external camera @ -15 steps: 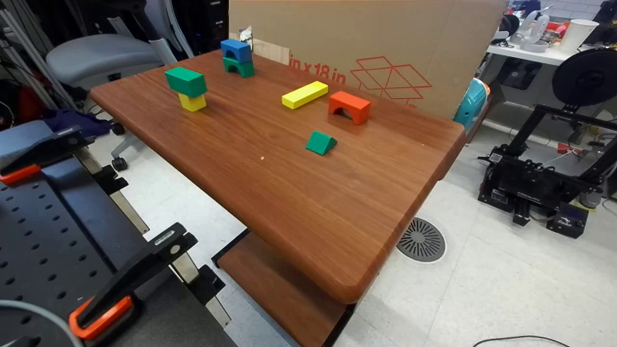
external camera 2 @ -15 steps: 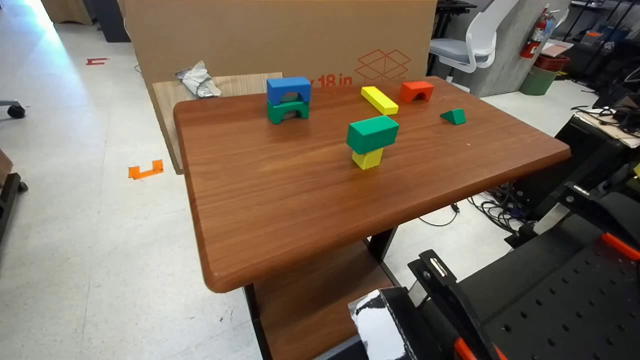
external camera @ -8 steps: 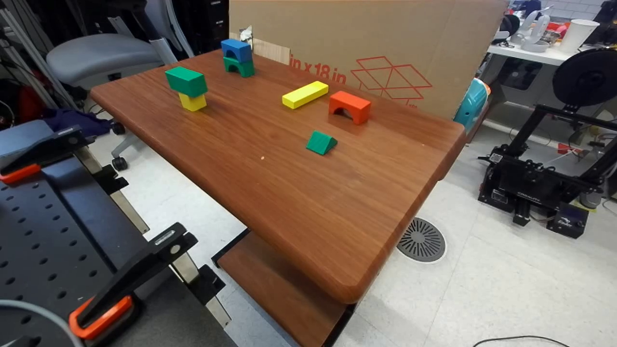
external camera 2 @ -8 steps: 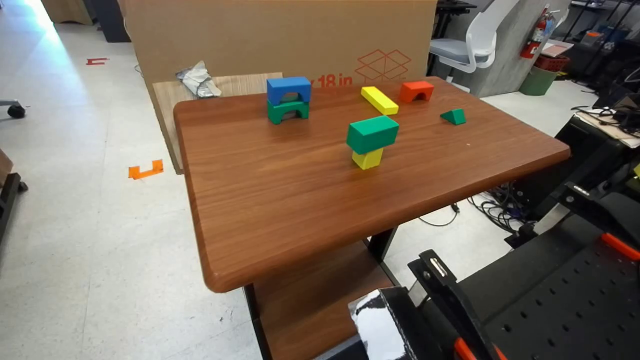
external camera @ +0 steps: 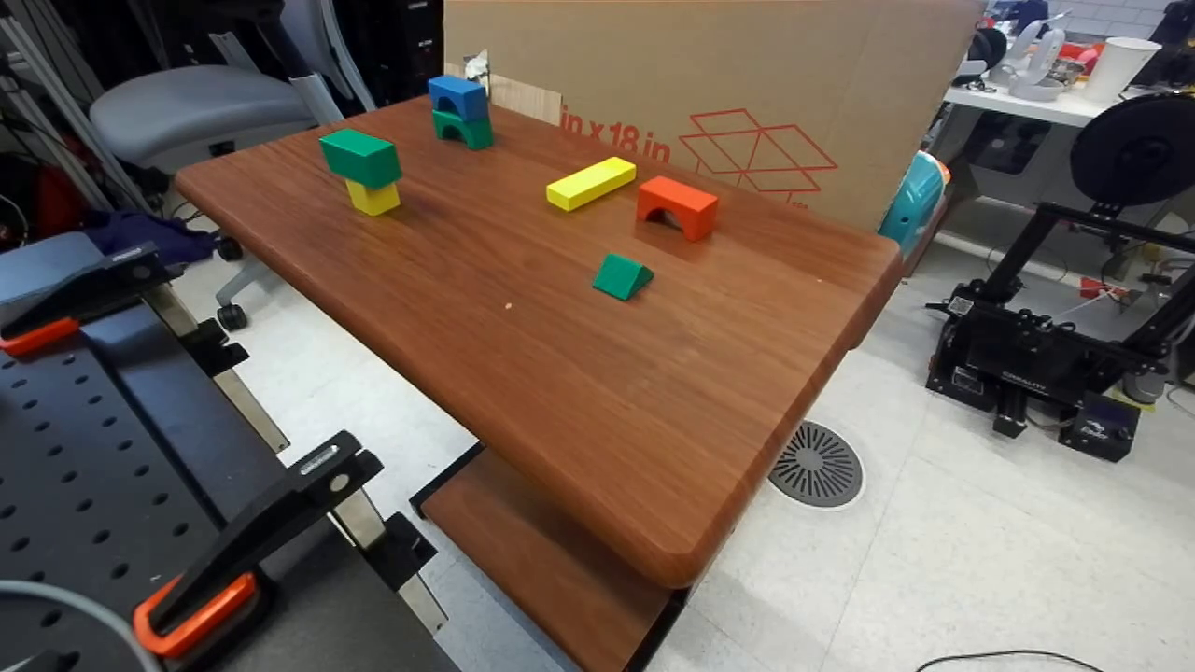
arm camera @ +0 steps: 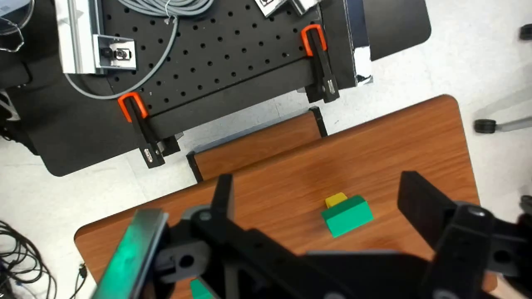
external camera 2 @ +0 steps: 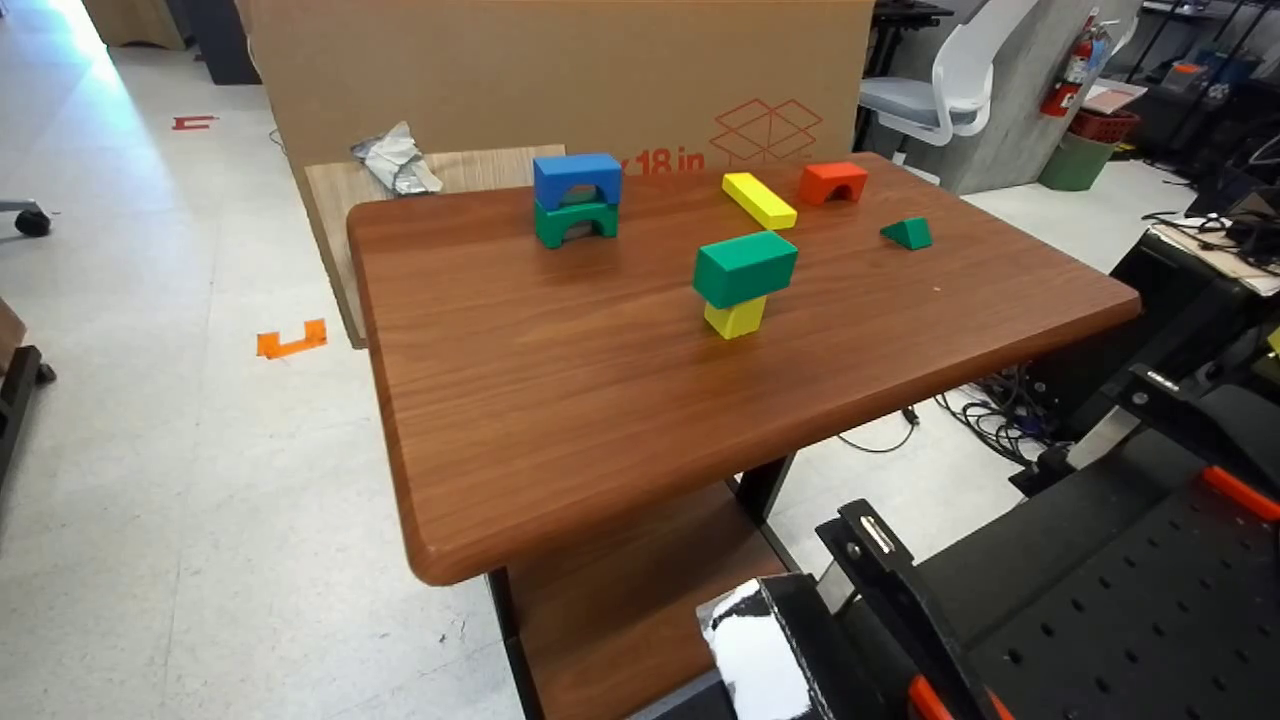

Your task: Pick up the orange object and put it on top of the blue object

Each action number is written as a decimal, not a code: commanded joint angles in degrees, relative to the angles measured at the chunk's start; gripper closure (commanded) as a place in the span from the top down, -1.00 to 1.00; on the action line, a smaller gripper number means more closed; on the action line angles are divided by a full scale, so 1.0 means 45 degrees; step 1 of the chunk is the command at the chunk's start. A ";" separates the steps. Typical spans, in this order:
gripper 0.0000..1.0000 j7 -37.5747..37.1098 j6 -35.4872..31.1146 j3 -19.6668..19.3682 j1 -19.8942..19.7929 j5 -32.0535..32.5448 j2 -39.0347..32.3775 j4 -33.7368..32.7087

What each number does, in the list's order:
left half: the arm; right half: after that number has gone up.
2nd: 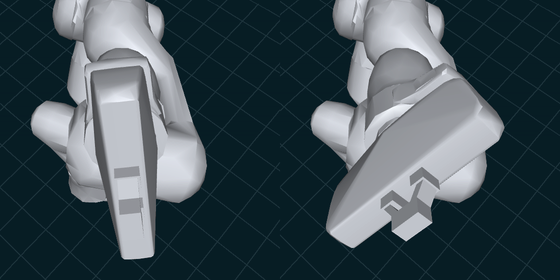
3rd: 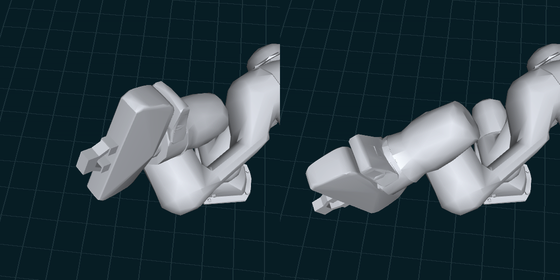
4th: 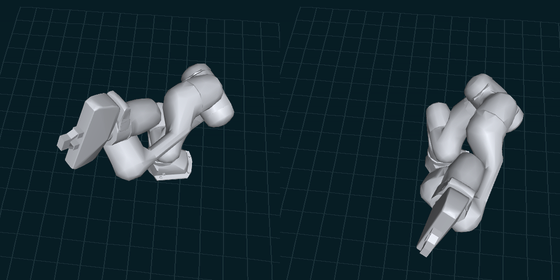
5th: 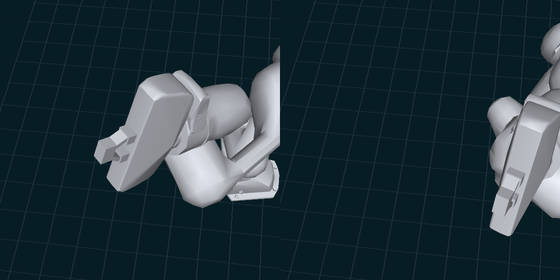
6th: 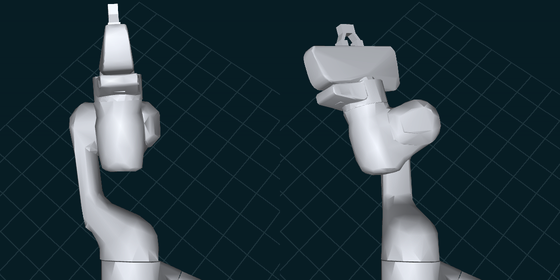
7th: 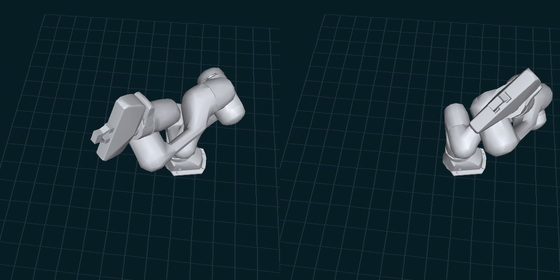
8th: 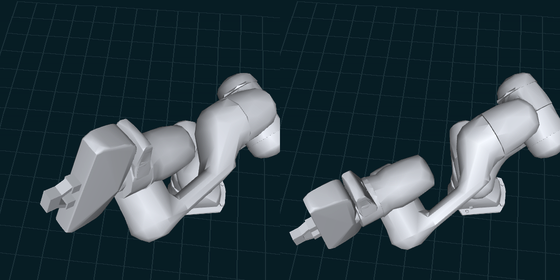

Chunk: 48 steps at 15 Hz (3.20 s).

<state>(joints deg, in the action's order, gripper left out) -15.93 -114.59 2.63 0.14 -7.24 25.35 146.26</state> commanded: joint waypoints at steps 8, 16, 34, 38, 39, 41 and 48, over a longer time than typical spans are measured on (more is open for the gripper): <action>1.00 0.1627 -0.1236 -0.1522 -0.1031 0.0309 -0.5503 -0.5007; 1.00 0.1038 -0.1327 -0.2149 -0.1597 -0.0682 -0.8323 -0.8155; 1.00 0.2293 -0.3621 -0.1621 -0.1100 0.0483 -1.2828 -1.0265; 1.00 0.1565 -0.4074 -0.1721 -0.0858 0.0516 -1.3717 -1.0762; 1.00 0.1473 -0.4107 -0.1752 -0.0803 0.0586 -1.3897 -1.0889; 1.00 0.1503 -0.4156 -0.1856 -0.0724 0.0864 -1.4208 -1.1147; 1.00 0.2123 -0.3752 -0.1902 -0.0681 0.2254 -1.4455 -1.1459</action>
<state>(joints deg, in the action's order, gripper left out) -7.65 -132.58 -5.05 -3.79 0.67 -38.58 96.48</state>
